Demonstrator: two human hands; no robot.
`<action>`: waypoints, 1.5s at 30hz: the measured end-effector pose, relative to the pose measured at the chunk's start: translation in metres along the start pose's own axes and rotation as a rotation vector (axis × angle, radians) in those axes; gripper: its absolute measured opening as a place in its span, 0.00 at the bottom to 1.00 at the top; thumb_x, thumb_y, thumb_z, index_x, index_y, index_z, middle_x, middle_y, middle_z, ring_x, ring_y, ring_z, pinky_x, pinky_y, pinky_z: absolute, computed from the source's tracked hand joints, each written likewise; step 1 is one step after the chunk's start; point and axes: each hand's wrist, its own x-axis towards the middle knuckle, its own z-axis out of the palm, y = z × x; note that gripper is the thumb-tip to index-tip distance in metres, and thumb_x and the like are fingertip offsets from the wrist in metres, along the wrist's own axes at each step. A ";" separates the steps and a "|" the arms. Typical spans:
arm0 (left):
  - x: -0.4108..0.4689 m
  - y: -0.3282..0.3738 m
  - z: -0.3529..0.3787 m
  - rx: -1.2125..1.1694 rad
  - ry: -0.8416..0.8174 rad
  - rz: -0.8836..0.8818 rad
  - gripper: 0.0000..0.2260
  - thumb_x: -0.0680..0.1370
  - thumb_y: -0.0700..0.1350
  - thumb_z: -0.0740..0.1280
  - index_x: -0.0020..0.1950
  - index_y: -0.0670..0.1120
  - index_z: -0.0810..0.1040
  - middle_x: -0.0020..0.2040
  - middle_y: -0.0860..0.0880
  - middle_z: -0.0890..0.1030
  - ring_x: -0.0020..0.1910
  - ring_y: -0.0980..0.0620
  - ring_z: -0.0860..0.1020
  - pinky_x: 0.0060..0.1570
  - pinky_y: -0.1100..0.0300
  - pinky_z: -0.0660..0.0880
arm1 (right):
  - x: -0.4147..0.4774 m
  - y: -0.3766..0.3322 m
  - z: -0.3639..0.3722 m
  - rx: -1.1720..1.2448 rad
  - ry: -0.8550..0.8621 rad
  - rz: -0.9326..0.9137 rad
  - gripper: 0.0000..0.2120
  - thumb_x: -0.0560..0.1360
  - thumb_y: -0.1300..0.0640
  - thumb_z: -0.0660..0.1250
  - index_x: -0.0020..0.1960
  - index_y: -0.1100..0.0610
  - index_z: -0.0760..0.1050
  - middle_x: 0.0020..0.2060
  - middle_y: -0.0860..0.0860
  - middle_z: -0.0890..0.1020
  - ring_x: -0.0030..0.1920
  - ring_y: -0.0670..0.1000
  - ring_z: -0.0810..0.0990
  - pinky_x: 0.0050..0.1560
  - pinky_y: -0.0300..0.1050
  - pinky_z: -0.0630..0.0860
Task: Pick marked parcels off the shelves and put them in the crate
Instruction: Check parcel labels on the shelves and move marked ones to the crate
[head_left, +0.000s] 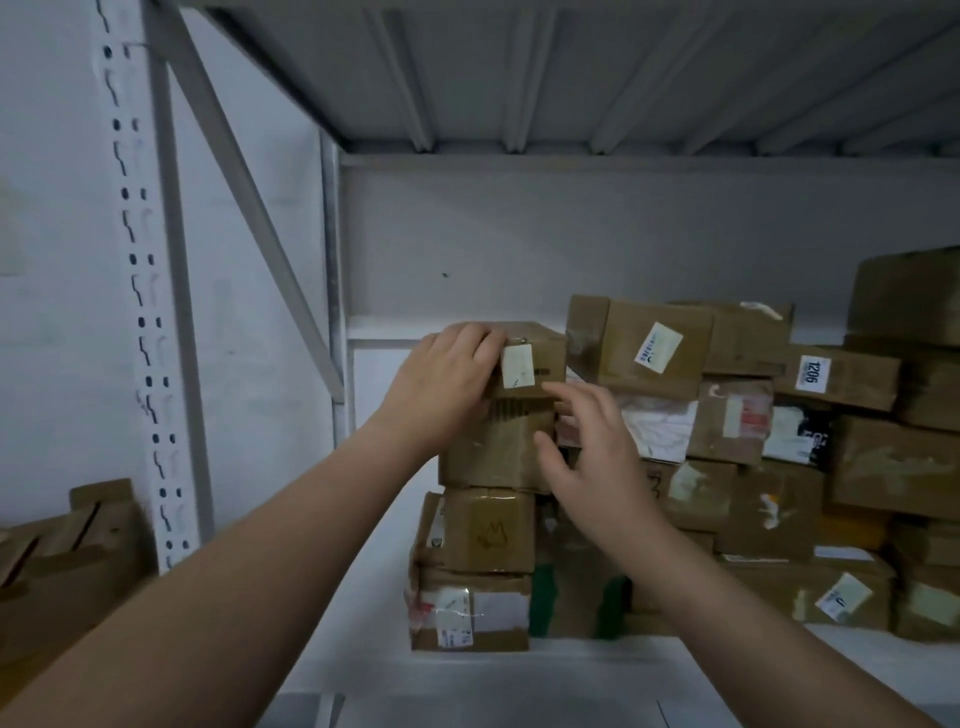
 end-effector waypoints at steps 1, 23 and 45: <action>-0.003 -0.005 0.001 -0.025 0.054 0.018 0.24 0.70 0.42 0.73 0.64 0.40 0.73 0.57 0.41 0.77 0.55 0.41 0.76 0.53 0.49 0.74 | 0.001 -0.003 0.001 0.059 0.004 0.028 0.21 0.77 0.58 0.65 0.68 0.48 0.67 0.63 0.41 0.67 0.61 0.38 0.70 0.62 0.31 0.68; -0.156 -0.086 -0.035 -1.365 -0.120 -0.604 0.35 0.67 0.67 0.60 0.70 0.52 0.63 0.61 0.56 0.73 0.55 0.64 0.75 0.47 0.72 0.74 | -0.035 -0.114 0.155 0.076 0.211 0.211 0.38 0.69 0.52 0.75 0.73 0.48 0.59 0.62 0.43 0.65 0.62 0.41 0.66 0.61 0.32 0.66; -0.169 -0.089 -0.012 -1.892 0.103 -0.854 0.20 0.79 0.37 0.61 0.66 0.53 0.61 0.51 0.48 0.84 0.53 0.47 0.81 0.53 0.50 0.77 | -0.058 -0.108 0.140 0.491 0.027 0.406 0.38 0.70 0.52 0.74 0.73 0.47 0.57 0.61 0.40 0.75 0.60 0.36 0.74 0.59 0.36 0.74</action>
